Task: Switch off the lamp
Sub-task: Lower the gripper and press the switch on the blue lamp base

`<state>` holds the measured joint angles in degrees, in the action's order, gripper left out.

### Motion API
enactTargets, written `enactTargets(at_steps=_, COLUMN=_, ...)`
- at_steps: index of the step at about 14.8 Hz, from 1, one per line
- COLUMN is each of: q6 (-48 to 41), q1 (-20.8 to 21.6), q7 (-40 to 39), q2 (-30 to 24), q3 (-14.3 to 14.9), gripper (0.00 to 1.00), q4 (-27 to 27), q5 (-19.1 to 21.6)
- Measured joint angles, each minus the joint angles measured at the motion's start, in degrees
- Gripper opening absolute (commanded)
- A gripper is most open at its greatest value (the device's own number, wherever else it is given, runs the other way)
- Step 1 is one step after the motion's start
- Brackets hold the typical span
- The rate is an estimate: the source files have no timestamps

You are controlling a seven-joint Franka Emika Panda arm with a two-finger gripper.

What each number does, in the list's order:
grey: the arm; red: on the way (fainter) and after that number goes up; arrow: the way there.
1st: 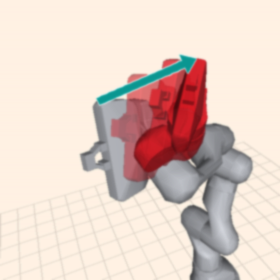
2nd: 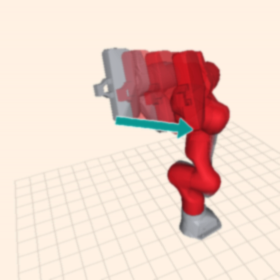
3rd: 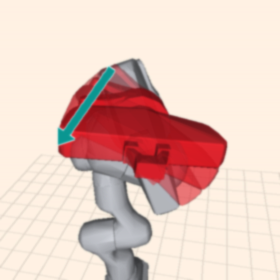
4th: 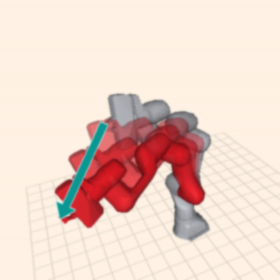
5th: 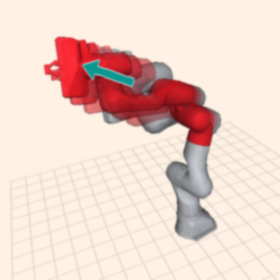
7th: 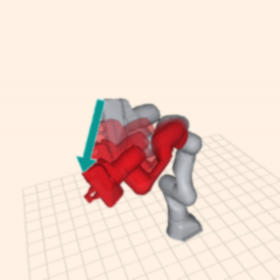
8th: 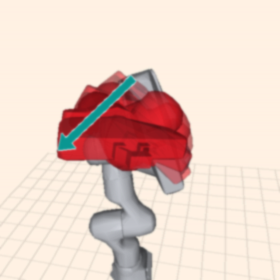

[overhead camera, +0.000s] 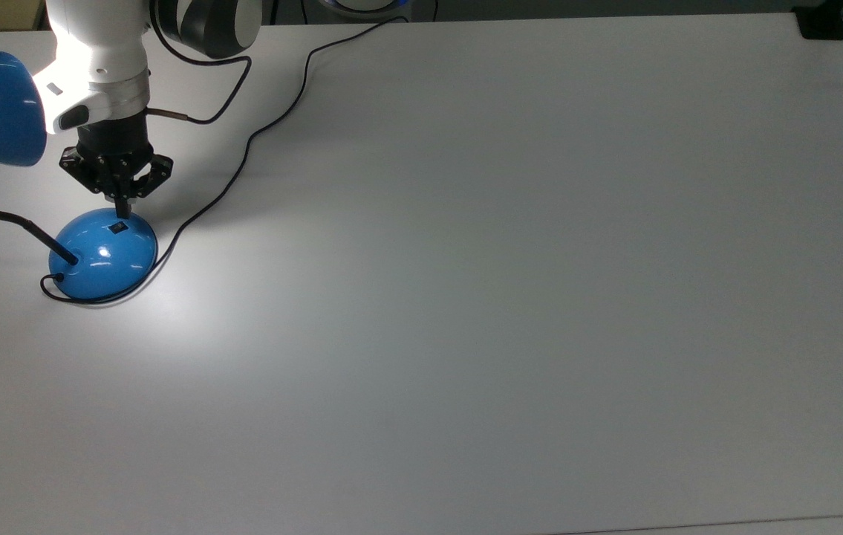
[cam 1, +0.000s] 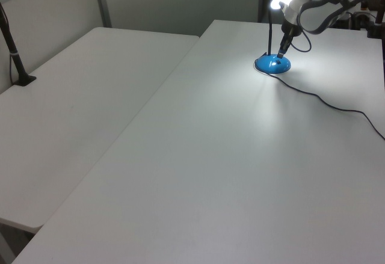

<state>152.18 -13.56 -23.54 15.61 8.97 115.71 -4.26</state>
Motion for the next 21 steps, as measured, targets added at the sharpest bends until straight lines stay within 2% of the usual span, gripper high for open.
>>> enactTargets(at_steps=21, q6=2.7, q1=-0.6, q7=-0.9, q2=3.9, q3=0.3, gripper=0.00, q4=-1.0, q5=0.0)
